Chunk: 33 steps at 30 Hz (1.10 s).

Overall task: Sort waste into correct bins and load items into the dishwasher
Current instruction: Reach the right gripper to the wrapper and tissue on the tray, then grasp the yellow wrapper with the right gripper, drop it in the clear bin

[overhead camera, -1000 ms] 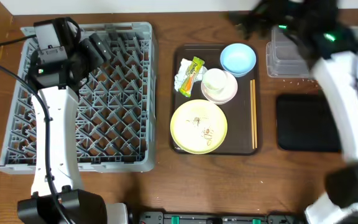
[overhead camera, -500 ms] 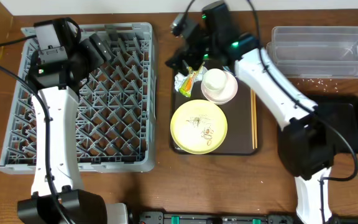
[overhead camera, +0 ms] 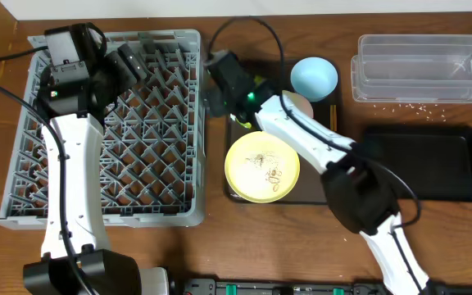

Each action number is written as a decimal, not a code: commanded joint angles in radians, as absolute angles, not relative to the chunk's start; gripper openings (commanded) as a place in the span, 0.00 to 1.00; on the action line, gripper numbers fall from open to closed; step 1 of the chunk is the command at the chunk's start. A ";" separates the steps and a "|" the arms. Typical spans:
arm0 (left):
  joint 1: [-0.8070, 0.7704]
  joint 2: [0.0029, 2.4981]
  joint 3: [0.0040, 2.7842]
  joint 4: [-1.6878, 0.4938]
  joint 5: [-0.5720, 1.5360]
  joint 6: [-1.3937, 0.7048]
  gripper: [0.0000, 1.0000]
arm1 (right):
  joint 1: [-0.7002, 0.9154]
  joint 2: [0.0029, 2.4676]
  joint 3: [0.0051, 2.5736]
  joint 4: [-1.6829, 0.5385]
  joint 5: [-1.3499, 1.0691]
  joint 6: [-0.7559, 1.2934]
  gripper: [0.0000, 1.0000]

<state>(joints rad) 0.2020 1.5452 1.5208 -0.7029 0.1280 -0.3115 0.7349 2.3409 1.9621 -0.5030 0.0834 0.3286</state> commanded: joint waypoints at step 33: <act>0.205 1.547 1.524 -0.703 0.127 -0.312 0.89 | 0.706 2.420 1.964 -0.638 0.262 0.561 0.26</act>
<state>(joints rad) 0.2020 1.5452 1.5208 -0.7029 0.1280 -0.3115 0.7204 2.4126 1.9625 -0.6392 0.2436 0.5472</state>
